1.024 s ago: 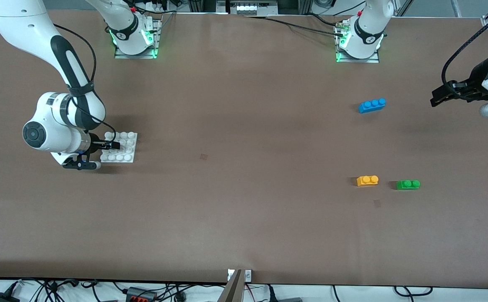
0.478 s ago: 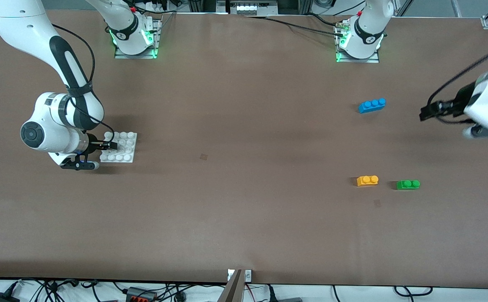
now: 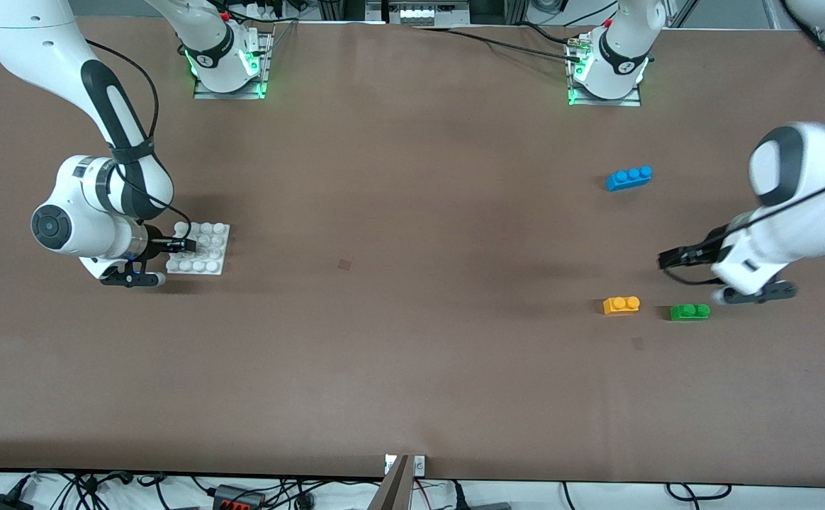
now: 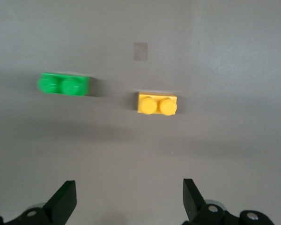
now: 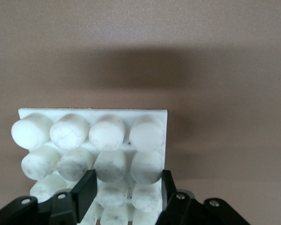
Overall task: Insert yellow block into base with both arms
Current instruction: 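Grasp the white base while the left gripper grasps the yellow brick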
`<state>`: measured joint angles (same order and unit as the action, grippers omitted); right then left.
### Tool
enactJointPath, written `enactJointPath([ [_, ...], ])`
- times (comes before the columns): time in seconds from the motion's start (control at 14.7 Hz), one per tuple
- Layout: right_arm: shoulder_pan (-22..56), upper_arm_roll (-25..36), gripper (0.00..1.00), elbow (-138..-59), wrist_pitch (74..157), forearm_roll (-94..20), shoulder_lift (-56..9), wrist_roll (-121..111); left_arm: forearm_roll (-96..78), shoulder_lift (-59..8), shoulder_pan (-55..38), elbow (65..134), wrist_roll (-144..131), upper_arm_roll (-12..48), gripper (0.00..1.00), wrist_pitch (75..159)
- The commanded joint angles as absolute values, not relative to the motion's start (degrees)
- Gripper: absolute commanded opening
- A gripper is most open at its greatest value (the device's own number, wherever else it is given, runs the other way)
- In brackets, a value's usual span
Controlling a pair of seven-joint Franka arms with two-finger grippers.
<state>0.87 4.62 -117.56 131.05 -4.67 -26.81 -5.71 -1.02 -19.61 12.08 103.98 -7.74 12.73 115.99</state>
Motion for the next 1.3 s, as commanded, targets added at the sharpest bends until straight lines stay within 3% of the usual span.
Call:
enactJointPath([
  [0.0, 1.7, 4.0, 0.54, -117.7, 131.6, -4.0, -29.6, -6.8, -1.8, -22.5, 8.7, 104.2, -11.8, 12.8, 1.00, 121.3],
  [0.34, 8.5, 4.0, 0.54, -117.8, 131.3, -4.5, -30.1, -3.0, 1.5, -29.2, 8.3, 104.2, -12.4, 12.7, 1.00, 129.9],
  [0.68, 20.8, 4.0, 0.54, -116.7, 131.7, -4.9, -30.6, 7.7, 5.4, -30.1, 8.2, 104.0, -12.3, 12.7, 1.00, 131.8],
  [1.09, 32.8, 4.0, 0.55, -107.2, 131.3, -5.4, -37.5, 22.7, 7.8, -32.3, 8.1, 104.0, -11.8, 12.8, 1.00, 136.0],
  [1.23, 36.7, 4.0, 0.59, -102.2, 131.3, -9.7, -40.7, 27.7, 7.8, -33.0, 8.1, 104.0, -11.8, 12.8, 1.00, 136.3],
])
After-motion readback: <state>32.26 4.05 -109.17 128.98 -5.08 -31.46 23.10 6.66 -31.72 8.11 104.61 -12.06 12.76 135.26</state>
